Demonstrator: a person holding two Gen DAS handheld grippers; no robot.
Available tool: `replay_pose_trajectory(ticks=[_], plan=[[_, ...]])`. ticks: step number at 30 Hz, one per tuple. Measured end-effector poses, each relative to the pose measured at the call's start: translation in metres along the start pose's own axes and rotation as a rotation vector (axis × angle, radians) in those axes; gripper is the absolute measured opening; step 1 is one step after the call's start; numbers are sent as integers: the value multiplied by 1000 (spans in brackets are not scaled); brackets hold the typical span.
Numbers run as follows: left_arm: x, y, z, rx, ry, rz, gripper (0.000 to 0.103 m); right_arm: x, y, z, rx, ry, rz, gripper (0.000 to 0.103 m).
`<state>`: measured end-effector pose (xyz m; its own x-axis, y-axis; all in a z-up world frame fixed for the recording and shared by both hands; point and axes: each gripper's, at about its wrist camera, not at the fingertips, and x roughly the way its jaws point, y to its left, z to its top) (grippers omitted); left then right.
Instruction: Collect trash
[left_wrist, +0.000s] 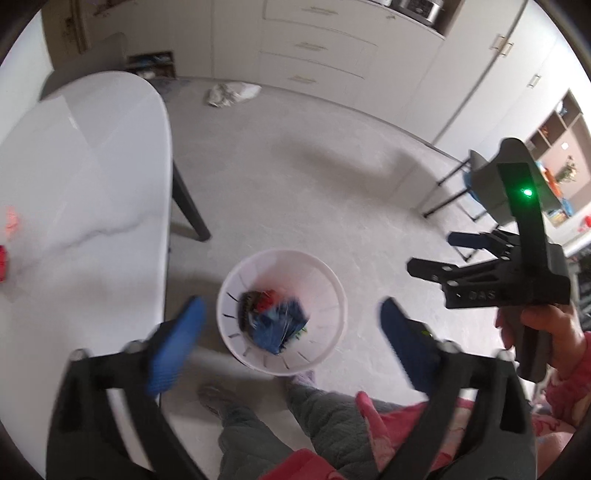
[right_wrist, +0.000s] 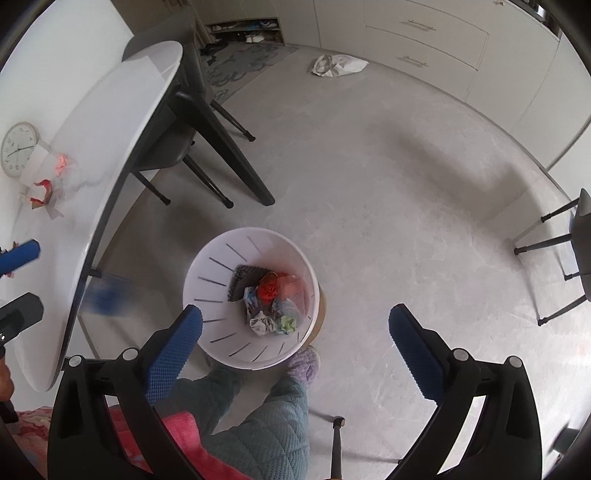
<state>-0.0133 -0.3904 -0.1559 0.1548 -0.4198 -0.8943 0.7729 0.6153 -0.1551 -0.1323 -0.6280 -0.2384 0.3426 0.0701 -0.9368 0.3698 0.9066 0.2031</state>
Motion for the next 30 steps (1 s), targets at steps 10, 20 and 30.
replay_pose_trajectory(ticks=[10, 20, 30], plan=[[-12, -3, 1, -5, -27, 39, 95, -7, 13, 5, -37, -15, 15, 100], [-36, 36, -3, -100, -58, 56, 95, -17, 65, 19, -123, -40, 41, 100], [-73, 120, -18, -291, -119, 145, 95, -13, 170, 53, -291, -77, 116, 100]])
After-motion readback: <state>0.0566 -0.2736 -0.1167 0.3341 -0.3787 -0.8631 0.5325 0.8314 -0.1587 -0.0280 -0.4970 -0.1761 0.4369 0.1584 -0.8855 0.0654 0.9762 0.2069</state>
